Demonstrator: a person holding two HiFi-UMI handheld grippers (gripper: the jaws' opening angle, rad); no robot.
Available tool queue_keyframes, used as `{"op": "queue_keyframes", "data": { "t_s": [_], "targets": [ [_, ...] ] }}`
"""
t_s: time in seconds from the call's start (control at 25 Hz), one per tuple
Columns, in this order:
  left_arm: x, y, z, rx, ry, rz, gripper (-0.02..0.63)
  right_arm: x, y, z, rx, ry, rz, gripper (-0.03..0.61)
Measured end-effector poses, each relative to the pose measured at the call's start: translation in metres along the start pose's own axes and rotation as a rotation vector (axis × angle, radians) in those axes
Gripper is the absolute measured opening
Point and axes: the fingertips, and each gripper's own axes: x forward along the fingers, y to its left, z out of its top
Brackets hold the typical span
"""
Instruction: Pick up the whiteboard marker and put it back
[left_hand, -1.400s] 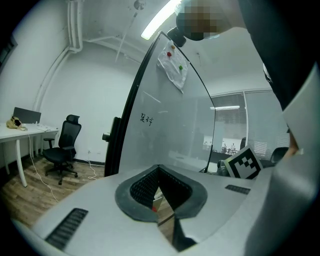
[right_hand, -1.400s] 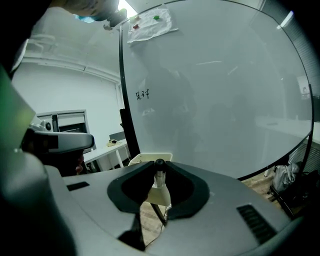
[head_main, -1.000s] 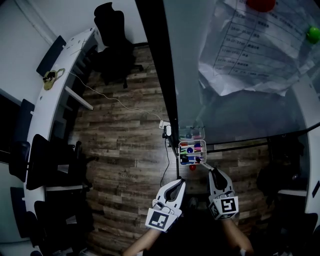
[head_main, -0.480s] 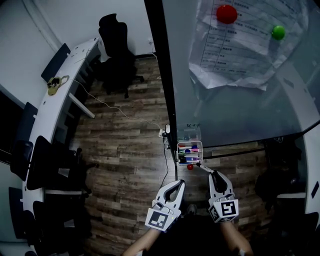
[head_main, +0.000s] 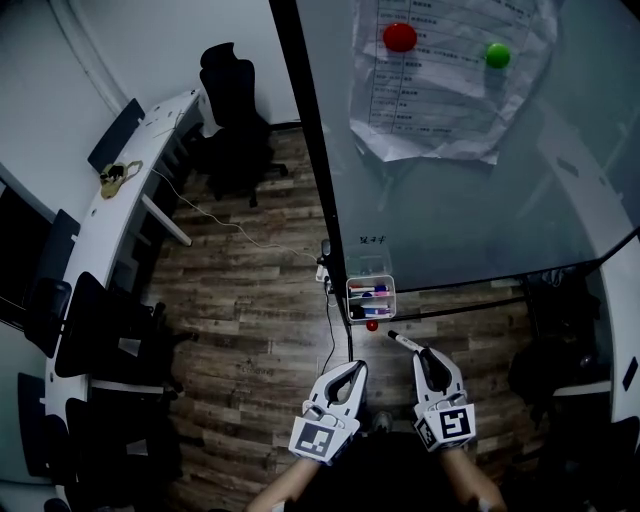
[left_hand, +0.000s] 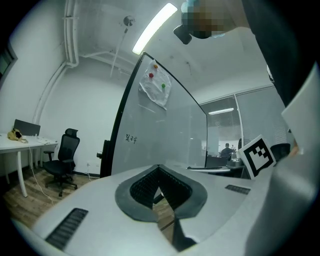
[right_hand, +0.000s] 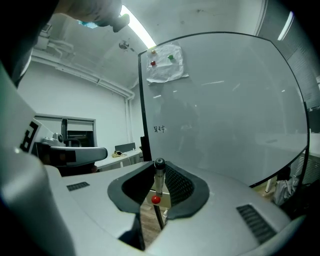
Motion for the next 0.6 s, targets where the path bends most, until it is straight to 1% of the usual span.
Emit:
{"op": "queue_keyframes", "data": {
  "t_s": [0.2,0.4,0.6],
  "targets": [
    [-0.014,-0.014,-0.004,0.001,0.007,0.023,0.008,-0.026,0.010,0.000,0.001,-0.008,0.026,0.078],
    [-0.025,-0.031,-0.006,0.033,0.011,0.035,0.008,-0.053,0.017,0.001,0.006,-0.016,0.050,0.078],
    [-0.038,-0.046,-0.006,0.037,0.018,0.054,0.009,-0.073,0.020,0.003,0.017,-0.025,0.071,0.078]
  ]
}}
